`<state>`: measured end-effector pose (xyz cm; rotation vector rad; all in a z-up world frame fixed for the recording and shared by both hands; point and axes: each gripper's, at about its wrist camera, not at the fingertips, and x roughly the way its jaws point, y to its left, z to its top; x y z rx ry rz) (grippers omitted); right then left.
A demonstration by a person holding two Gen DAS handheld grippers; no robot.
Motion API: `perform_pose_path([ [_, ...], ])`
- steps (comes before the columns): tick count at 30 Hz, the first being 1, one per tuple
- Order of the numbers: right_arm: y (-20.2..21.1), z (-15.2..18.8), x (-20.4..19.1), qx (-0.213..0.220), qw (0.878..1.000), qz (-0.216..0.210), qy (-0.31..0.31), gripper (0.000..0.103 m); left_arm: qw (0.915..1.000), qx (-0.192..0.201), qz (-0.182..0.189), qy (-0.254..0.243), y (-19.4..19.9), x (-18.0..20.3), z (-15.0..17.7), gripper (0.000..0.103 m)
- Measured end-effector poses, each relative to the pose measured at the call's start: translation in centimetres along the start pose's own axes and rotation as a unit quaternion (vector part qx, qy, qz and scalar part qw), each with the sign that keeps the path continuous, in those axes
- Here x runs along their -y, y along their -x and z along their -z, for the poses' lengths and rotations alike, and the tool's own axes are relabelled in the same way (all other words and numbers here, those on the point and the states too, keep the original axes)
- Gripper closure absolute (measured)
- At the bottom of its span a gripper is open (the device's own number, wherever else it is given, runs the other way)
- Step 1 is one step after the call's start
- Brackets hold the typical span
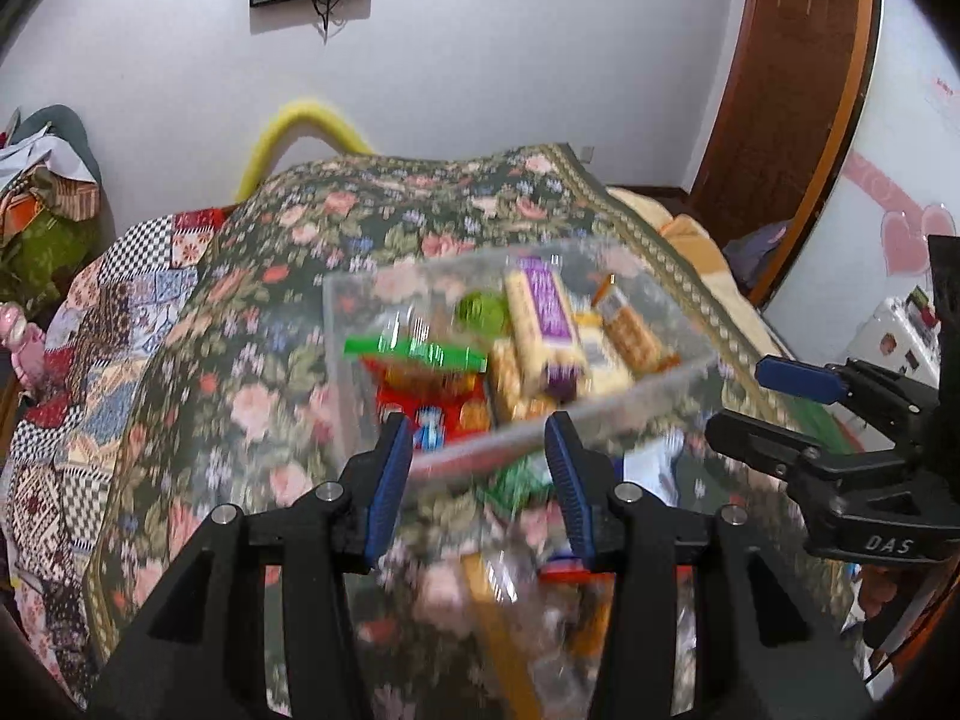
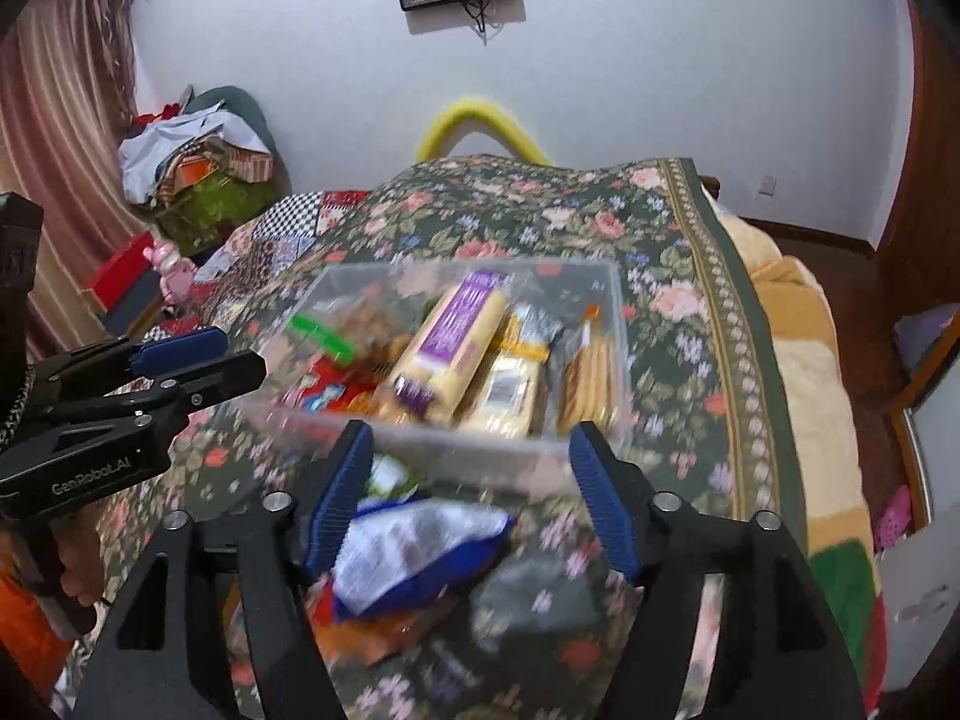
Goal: Organize snacks
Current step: 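Grasp the gold-striped wafer pack with left tool while right tool grasps orange cracker bag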
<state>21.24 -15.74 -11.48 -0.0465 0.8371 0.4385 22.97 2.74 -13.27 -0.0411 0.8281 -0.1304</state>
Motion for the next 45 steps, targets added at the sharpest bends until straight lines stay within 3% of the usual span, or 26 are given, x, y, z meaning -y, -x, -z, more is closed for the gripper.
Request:
perform_pose_path([
  [10,-1.8,4.4,-2.7,-0.049,0.999,-0.007,0.005,0.009,0.9987,-0.046,0.008,0.019,0.1,-1.1,5.9,0.057],
  [21,-5.2,6.3,-2.2,-0.103,0.994,-0.024,-0.033,0.009,0.9947,-0.089,0.040,0.034,-2.3,-0.6,8.8,0.057],
  [25,-5.0,6.8,-1.9,-0.103,0.993,-0.040,-0.051,0.014,0.9942,-0.092,0.048,0.031,-3.1,0.0,9.1,0.055],
  [32,-4.4,7.2,-2.1,-0.105,0.991,-0.074,-0.048,0.044,0.9917,-0.108,0.057,0.041,-5.0,0.4,10.1,0.055],
  [39,-3.9,7.4,-2.3,-0.101,0.991,-0.070,-0.044,0.054,0.9948,-0.090,0.041,0.024,-4.0,1.2,10.5,0.066],
  [45,-2.2,7.5,-1.4,-0.086,0.995,-0.043,-0.038,0.059,0.9955,-0.081,0.037,0.035,-2.6,0.5,10.6,0.068],
])
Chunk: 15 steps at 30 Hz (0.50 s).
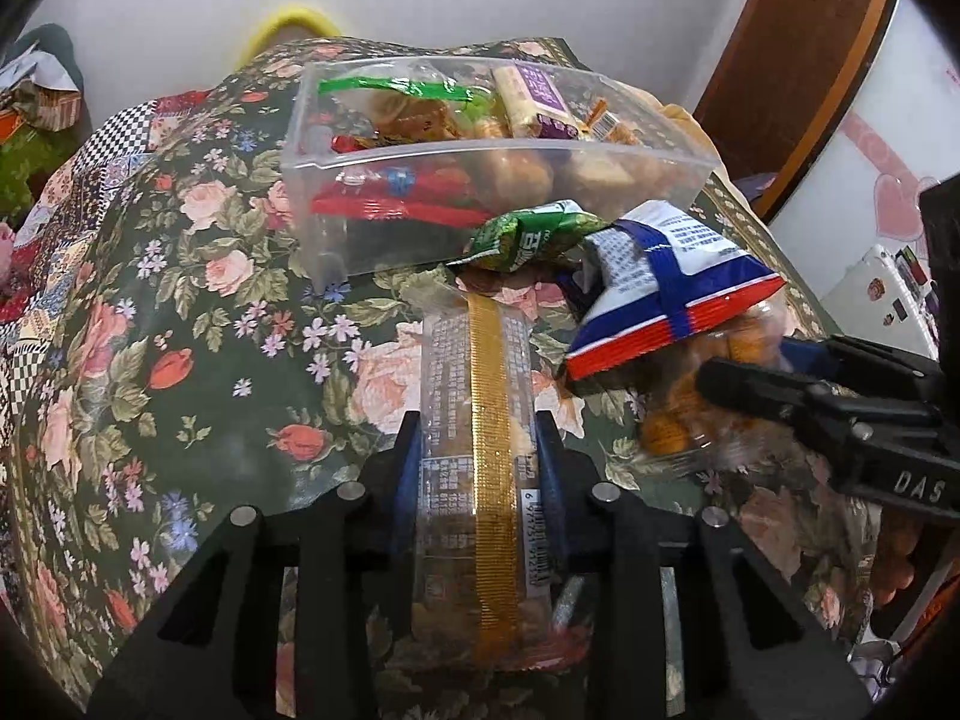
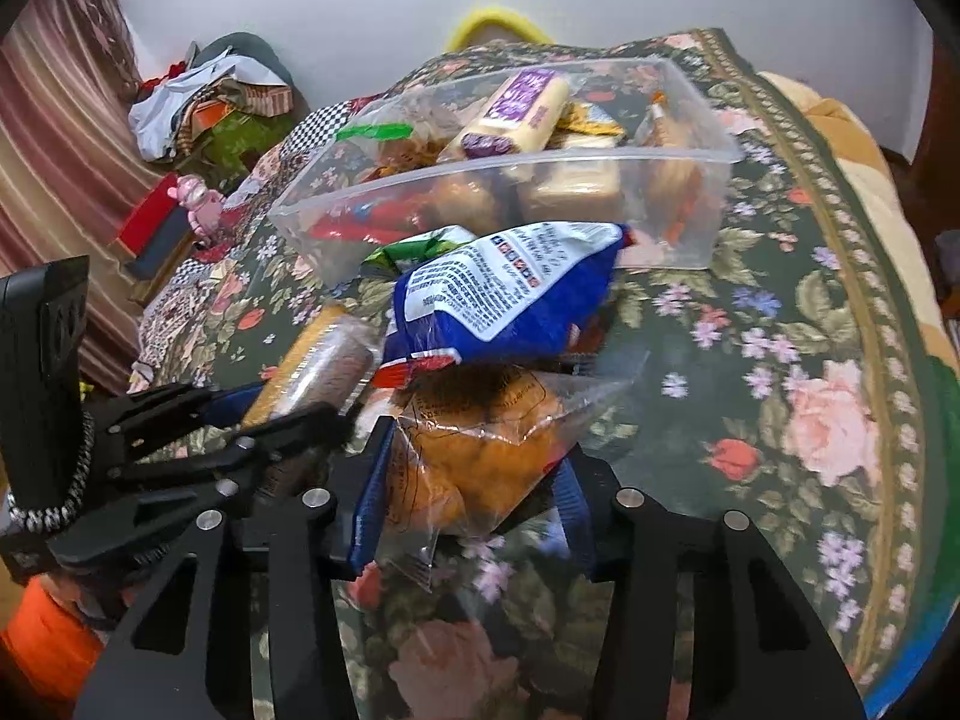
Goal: Organize snacks
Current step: 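Grasp the gold-striped wafer pack with left tool while right tool grasps orange cracker bag, then carry the wafer pack and cracker bag into the clear box and open both tools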
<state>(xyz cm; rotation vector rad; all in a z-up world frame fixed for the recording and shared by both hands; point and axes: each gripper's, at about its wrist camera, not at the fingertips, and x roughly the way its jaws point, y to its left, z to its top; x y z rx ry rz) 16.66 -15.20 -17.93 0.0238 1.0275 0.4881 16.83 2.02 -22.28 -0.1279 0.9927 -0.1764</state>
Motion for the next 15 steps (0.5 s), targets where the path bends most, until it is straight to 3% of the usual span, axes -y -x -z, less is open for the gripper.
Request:
perform_pose_path([
  [7,2.9,0.0,1.7,0.026,0.999,0.043,0.005,0.062,0.9995,0.030,0.000,0.008,3.0,-0.6,-0.1,0.068],
  [15,5.9,-1.8,2.4,0.074,0.995,0.064,0.005,0.062,0.9969,0.077,-0.008,0.005,6.0,-0.7,-3.3,0.068],
])
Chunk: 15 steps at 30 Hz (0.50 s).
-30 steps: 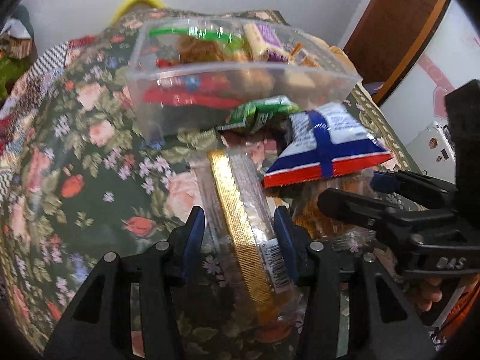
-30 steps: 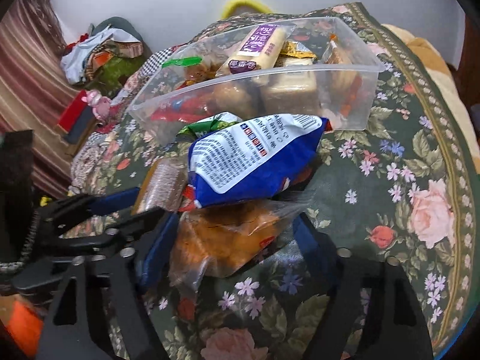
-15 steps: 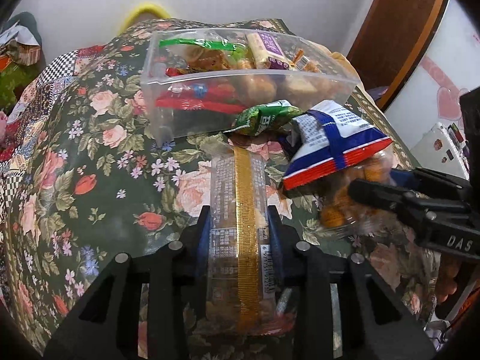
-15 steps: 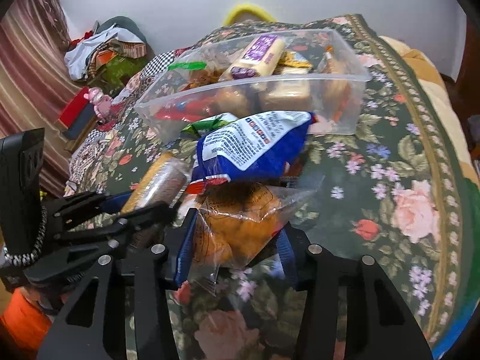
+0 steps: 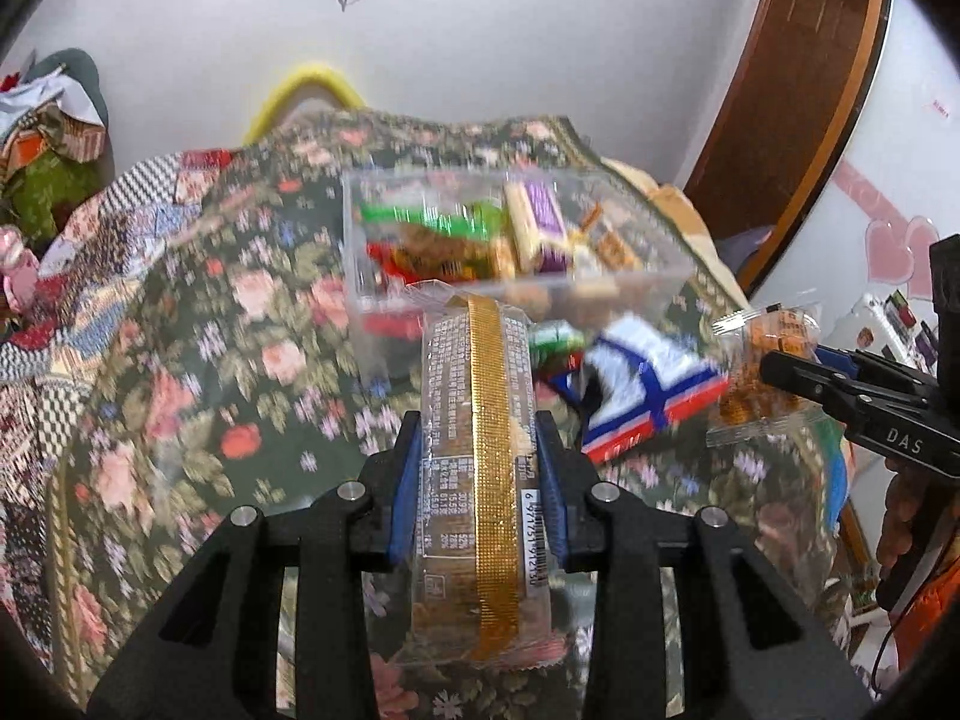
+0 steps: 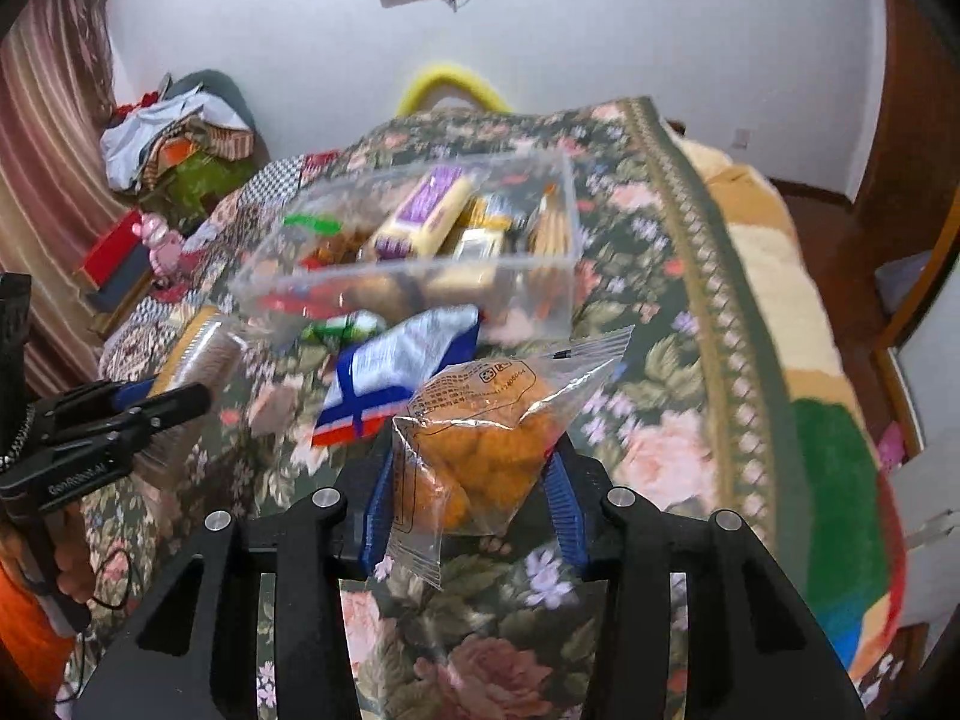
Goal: Organize snacks
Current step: 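Carry the wafer pack and cracker bag into the clear box and open both tools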
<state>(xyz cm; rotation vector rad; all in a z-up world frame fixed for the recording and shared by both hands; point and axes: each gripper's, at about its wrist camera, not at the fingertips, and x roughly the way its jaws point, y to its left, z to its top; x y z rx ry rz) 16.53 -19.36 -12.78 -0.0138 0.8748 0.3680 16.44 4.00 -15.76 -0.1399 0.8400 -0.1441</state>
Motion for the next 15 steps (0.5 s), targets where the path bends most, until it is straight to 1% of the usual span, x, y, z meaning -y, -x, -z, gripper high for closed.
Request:
perform_pose_path([
  [5,0.8,-2.2,-0.1,0.034,0.999,0.000,0.002,0.062,0.9996,0.029,-0.002,0.002,0.8,-0.4,-3.2,0.068],
  [8,0.9,-3.4,-0.3,0.051,0.999,-0.002,0.004,0.062,0.9991,0.042,0.002,0.001,0.6,-0.4,-5.0,0.068],
  [15,0.0,-6.0,-0.5,0.073,0.997,-0.006,0.015,0.062,0.9985,0.054,0.002,-0.011,-1.1,0.8,-8.6,0.068],
])
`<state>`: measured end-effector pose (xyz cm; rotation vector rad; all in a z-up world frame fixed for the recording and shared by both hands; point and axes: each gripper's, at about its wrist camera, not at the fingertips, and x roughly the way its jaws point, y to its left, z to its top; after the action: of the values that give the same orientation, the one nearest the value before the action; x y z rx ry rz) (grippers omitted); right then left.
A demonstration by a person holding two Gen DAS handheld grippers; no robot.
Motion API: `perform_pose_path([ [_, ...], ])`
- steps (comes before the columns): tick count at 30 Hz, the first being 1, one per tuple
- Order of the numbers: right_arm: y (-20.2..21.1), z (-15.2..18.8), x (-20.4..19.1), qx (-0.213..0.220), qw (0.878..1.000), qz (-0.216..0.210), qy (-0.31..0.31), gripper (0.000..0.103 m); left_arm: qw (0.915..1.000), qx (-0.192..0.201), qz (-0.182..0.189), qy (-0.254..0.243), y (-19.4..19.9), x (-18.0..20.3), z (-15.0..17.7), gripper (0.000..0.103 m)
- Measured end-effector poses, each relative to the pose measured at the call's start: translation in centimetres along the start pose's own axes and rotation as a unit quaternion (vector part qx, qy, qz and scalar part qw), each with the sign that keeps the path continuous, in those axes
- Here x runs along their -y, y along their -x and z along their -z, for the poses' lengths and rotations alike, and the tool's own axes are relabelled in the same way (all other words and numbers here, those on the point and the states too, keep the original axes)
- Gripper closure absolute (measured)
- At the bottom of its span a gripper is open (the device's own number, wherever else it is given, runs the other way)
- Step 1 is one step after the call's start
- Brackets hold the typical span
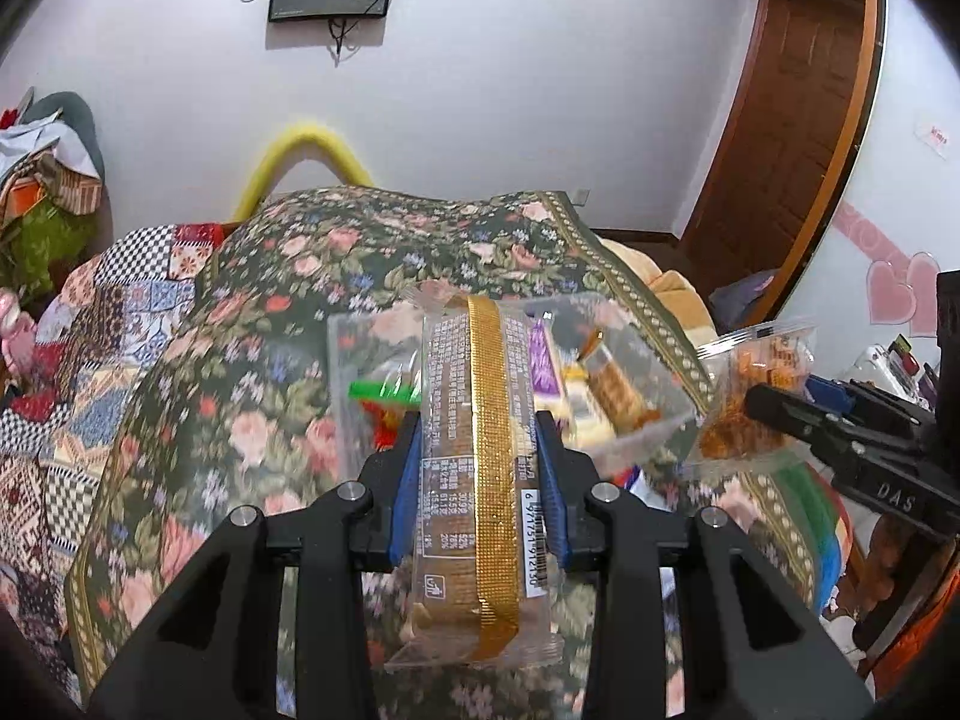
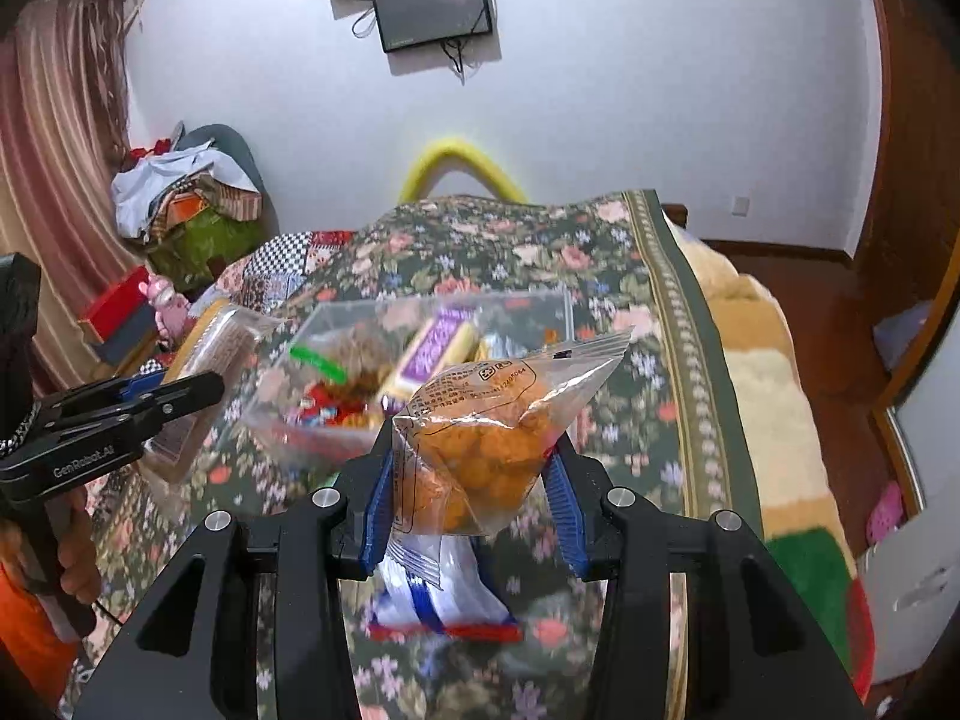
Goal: Organize snacks
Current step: 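Carry the wafer pack and cracker bag into the clear box and open both tools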
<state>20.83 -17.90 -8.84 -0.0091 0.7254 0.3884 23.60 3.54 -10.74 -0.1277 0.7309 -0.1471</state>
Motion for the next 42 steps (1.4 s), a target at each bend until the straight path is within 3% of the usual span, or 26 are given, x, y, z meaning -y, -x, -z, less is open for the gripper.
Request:
perform_pose_path([
  [15,-6.3,-4.3,0.2,-0.001,0.999,0.018,0.035,0.062,0.9996,-0.018,0.000,-0.019,-8.2,1.4,-4.4,0.068],
  [27,-11.7,-4.1,1.6,-0.045,0.998,0.027,0.041,0.061,0.9982,-0.058,-0.012,-0.010,-13.9,0.6,-4.1,0.068],
  [34,-11.6,-4.2,1.8,-0.057,0.998,0.011,0.032,0.056,0.9970,-0.067,-0.014,-0.035,-14.0,1.5,-3.7,0.067],
  [42,-10.3,-4.0,1.5,-0.070,0.997,0.019,0.040,0.048,0.9984,-0.045,-0.004,-0.035,-10.2,1.7,-4.3,0.064],
])
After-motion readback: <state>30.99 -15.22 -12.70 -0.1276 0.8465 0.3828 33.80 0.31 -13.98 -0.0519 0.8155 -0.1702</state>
